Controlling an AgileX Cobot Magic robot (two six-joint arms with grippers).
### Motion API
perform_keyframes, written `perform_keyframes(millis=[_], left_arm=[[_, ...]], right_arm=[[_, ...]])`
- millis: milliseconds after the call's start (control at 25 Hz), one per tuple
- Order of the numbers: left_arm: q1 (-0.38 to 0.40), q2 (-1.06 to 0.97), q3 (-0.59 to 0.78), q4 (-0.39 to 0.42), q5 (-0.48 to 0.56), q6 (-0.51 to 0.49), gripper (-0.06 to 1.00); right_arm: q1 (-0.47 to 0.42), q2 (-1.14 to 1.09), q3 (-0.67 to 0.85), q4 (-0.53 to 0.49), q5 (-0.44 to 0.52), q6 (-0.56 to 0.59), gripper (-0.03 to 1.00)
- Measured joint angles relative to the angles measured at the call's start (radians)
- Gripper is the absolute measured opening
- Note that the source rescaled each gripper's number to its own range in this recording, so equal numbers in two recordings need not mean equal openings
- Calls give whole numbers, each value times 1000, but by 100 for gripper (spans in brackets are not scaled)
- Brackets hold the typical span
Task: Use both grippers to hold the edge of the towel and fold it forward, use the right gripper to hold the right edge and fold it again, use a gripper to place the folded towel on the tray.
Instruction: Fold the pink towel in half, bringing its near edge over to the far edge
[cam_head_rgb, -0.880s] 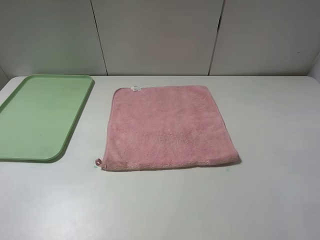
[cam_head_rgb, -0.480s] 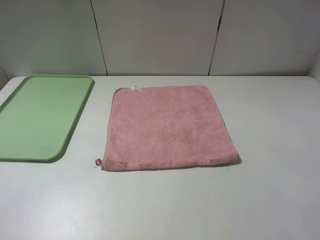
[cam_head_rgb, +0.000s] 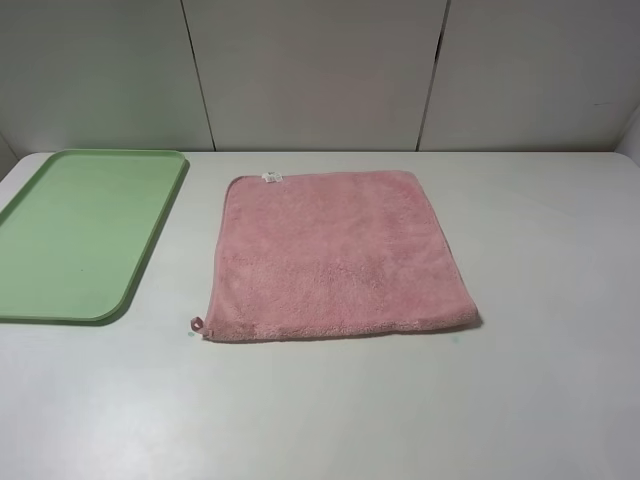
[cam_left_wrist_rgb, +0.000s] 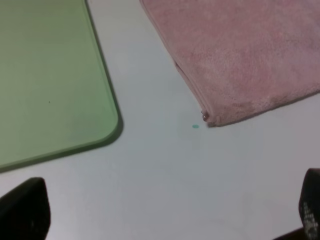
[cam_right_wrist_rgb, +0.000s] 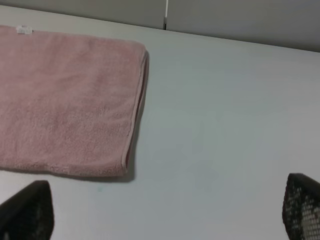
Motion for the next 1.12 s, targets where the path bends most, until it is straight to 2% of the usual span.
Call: perform_keyframes(millis=[520,720,1120], left_arm=[[0,0,0,0,0,0,100],[0,0,0,0,0,0,100],[0,0,0,0,0,-1,100]], right_arm=[[0,0,0,0,-7,0,100],[0,0,1,3,-69,0,100],[0,0,1,15,-112,2,100]])
